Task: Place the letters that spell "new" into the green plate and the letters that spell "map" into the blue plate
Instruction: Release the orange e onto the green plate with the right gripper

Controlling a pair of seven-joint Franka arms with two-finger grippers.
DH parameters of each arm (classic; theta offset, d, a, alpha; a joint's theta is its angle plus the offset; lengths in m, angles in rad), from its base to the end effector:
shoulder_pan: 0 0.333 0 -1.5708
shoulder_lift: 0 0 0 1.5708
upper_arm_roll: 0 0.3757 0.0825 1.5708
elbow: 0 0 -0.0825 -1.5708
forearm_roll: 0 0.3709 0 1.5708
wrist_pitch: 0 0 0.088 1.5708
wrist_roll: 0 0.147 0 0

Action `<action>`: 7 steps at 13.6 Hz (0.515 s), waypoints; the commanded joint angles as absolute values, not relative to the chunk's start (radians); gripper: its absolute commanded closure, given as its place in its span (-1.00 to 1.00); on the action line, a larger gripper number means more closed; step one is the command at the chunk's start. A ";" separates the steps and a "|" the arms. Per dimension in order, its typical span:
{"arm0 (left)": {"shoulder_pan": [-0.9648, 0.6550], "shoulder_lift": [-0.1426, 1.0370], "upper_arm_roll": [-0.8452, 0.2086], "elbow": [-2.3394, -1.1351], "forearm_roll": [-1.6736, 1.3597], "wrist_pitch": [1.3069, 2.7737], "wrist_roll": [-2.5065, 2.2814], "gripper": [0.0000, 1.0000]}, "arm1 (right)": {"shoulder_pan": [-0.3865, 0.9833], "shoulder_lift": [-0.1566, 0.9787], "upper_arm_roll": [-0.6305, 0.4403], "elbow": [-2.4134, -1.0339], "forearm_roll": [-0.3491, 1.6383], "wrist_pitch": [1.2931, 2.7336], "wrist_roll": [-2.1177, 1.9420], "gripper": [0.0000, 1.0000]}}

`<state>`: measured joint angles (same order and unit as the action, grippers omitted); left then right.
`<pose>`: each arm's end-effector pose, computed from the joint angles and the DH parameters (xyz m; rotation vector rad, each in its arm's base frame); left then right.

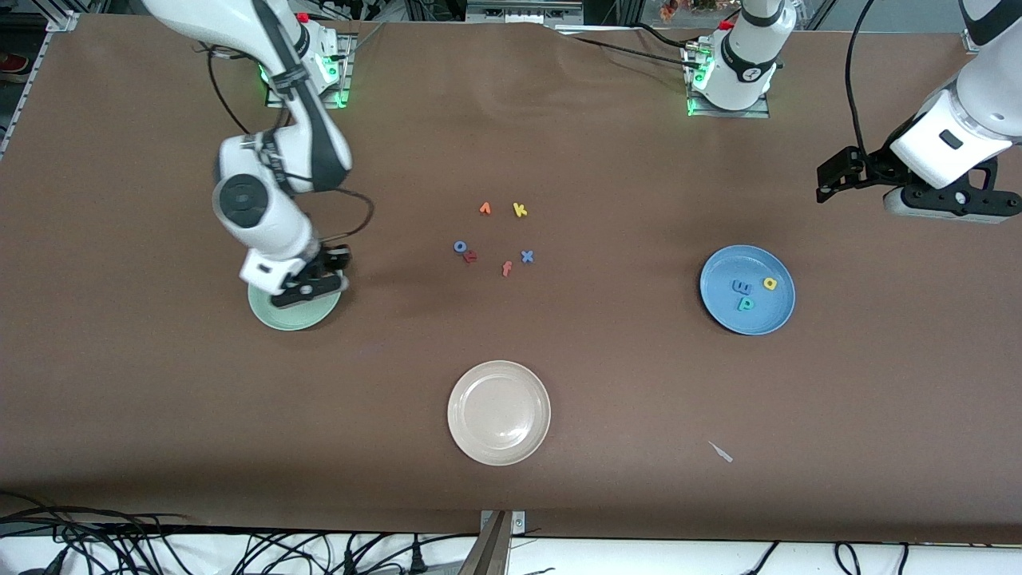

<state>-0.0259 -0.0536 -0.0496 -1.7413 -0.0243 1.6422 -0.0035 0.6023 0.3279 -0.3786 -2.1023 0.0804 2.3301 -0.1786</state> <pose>0.5197 -0.0434 0.6004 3.1191 -0.1086 -0.0724 0.5612 0.1374 0.2925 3.0249 0.5481 -0.1118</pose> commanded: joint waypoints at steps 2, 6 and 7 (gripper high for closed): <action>-0.018 -0.038 -0.048 -1.709 -0.038 1.617 0.026 -1.00 | 0.607 0.264 -0.460 -2.203 0.087 2.324 -0.275 0.79; -0.018 -0.038 -0.048 -1.707 -0.014 1.620 0.026 -1.00 | 0.606 0.255 -0.486 -2.229 0.101 2.330 -0.259 -0.43; -0.018 -0.038 -0.048 -1.706 -0.012 1.620 0.026 -1.00 | 0.606 0.253 -0.486 -2.211 0.103 2.304 -0.253 -0.55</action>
